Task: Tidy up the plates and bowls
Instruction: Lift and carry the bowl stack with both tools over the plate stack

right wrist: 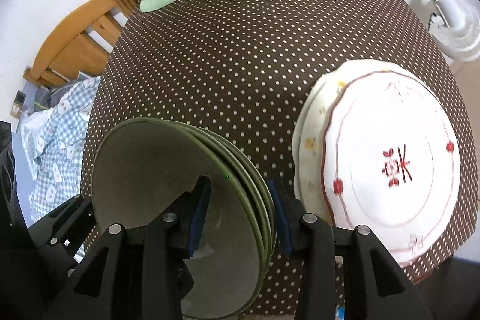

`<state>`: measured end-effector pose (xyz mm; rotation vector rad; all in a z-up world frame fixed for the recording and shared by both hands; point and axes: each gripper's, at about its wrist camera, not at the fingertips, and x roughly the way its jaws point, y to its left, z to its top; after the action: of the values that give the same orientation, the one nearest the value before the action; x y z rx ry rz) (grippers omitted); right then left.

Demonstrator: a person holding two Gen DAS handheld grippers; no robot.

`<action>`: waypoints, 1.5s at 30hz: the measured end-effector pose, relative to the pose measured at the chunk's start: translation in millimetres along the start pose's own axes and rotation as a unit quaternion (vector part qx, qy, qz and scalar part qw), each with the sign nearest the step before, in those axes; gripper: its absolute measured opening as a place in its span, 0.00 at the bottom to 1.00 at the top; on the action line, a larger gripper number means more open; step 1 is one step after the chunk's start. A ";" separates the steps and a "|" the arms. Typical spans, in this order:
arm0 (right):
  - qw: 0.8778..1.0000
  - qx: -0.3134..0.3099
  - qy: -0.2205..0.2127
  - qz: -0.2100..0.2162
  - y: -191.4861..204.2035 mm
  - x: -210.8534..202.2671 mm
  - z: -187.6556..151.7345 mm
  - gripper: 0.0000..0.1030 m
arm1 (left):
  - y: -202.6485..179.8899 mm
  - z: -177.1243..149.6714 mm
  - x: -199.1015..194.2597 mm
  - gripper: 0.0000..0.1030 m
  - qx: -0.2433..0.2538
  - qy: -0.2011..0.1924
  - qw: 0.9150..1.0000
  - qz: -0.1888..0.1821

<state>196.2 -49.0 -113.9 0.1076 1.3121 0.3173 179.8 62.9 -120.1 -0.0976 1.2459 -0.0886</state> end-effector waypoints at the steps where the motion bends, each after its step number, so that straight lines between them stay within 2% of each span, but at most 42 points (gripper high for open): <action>1: 1.000 0.001 -0.001 -0.001 0.2 -2.1 -2.3 0.43 | -0.8 -2.5 -2.3 0.53 0.001 0.000 1.000 -0.001; 9: 1.000 -0.002 -0.011 -0.001 -3.6 -24.3 -13.4 0.43 | -10.0 -21.2 -23.5 0.53 -0.006 -0.009 1.000 -0.004; 17: 0.999 -0.023 -0.027 0.008 -15.4 -51.3 -8.0 0.43 | -29.7 -16.3 -45.4 0.53 -0.019 -0.029 0.999 0.006; 33: 0.998 -0.049 -0.044 0.015 -67.6 -93.3 12.2 0.43 | -89.6 15.1 -51.9 0.54 -0.036 -0.050 0.998 0.018; 45: 0.998 -0.051 -0.035 0.018 -120.3 -96.6 23.9 0.43 | -139.3 44.1 -37.5 0.54 -0.044 -0.043 0.998 0.021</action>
<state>218.1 -189.1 -48.5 0.0562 1.2234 0.4068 207.9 -69.8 -53.8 -0.1507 1.1661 0.0071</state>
